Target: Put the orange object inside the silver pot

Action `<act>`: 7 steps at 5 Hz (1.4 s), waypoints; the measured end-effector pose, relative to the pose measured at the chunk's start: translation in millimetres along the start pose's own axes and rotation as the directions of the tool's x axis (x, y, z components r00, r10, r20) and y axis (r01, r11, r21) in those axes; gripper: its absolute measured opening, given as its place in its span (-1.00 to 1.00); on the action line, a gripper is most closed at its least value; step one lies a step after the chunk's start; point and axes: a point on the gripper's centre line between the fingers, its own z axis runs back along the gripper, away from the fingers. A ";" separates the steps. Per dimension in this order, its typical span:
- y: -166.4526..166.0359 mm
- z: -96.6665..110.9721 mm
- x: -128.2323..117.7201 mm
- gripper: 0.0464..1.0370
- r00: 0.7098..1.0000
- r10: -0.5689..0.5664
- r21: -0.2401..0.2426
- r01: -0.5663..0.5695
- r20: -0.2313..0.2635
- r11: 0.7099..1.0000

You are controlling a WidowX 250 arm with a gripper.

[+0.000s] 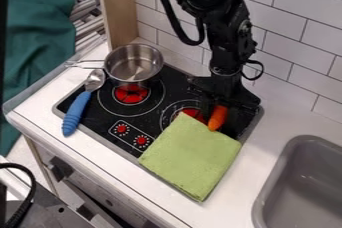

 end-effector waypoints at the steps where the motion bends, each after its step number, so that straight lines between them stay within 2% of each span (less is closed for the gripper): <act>1: -2.9 9.0 4.0 -0.14 0.999 -0.028 -0.027 0.028 0.028 0.999; 2: 7.8 36.8 16.1 -0.14 0.994 0.000 -0.052 0.005 0.105 0.999; 3: 41.6 49.6 22.9 -0.14 0.987 0.098 -0.074 -0.089 0.125 0.993; 4: 89.4 55.2 36.9 -0.14 0.967 0.224 -0.040 -0.221 0.124 0.974; 5: 131.1 42.1 51.2 -0.14 0.948 0.307 -0.015 -0.307 0.086 0.952; 6: 166.5 29.2 61.3 -0.14 0.926 0.373 -0.018 -0.372 0.062 0.928; 7: 179.5 23.7 62.8 -0.14 0.924 0.378 -0.015 -0.378 0.051 0.926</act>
